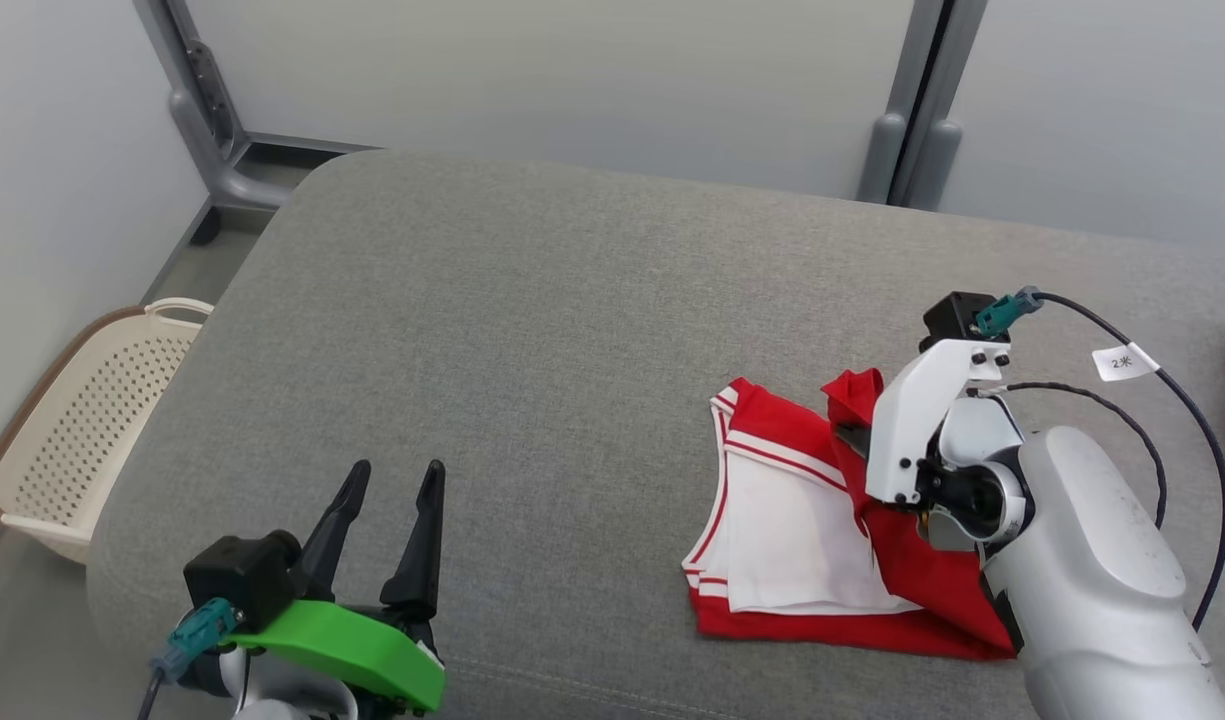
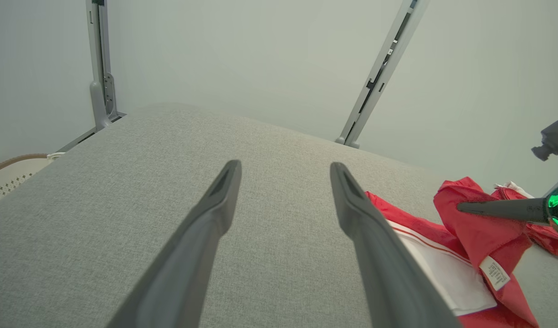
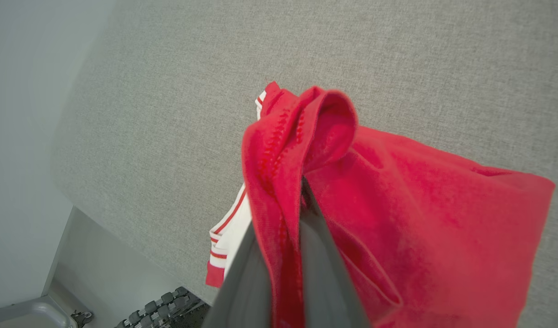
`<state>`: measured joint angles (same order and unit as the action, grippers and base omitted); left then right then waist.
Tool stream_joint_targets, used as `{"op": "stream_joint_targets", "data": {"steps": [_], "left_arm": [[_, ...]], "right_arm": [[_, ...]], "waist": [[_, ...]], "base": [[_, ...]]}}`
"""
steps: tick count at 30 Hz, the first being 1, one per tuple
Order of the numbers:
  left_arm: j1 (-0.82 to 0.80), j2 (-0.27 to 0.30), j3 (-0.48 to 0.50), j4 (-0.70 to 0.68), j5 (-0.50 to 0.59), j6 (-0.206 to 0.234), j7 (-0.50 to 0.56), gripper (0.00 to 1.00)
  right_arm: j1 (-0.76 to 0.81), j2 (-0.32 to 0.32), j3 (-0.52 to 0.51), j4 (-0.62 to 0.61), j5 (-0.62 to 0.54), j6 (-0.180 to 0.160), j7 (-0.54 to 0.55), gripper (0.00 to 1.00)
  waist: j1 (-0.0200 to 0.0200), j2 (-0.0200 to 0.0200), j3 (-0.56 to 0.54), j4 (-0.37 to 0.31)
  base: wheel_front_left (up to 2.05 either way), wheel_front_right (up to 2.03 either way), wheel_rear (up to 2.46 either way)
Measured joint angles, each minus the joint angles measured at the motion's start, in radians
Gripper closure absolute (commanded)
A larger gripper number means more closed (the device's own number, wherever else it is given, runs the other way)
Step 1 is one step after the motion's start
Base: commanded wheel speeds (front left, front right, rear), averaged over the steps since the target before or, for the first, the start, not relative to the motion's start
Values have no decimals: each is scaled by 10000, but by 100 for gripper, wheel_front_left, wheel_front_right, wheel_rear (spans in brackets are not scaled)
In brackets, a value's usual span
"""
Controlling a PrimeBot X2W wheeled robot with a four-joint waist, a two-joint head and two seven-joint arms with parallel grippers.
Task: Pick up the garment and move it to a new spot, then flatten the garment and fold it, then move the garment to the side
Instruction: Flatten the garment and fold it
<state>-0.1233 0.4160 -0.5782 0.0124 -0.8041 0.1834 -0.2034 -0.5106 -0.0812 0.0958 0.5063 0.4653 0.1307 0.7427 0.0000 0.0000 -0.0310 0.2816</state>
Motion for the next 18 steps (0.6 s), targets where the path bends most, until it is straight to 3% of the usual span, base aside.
{"op": "stream_joint_targets", "data": {"steps": [13,15,16,17,18], "left_arm": [[-637,-558,-324,472,75,-337,-48,0],[-693,-585,-334,541,75,-353,-50,0],[-724,-594,-339,570,75,-385,-59,0],[-746,-600,-343,594,75,-397,-94,0],[-753,-600,-341,616,73,-416,-94,0]], "right_arm": [[-919,290,-251,2033,-966,0,-587,100],[-987,301,-178,2266,-984,0,-627,87],[-1006,303,-134,2359,-982,0,-671,57],[-1034,303,-46,2435,-936,0,-692,7],[-1076,303,61,2489,-844,0,-746,0]], "waist": [[0,0,597,746],[0,0,658,802],[0,0,677,820],[0,0,686,830],[0,0,682,828]], "base": [[0,0,0],[0,0,0],[0,0,0],[0,0,0],[0,0,0]]}}
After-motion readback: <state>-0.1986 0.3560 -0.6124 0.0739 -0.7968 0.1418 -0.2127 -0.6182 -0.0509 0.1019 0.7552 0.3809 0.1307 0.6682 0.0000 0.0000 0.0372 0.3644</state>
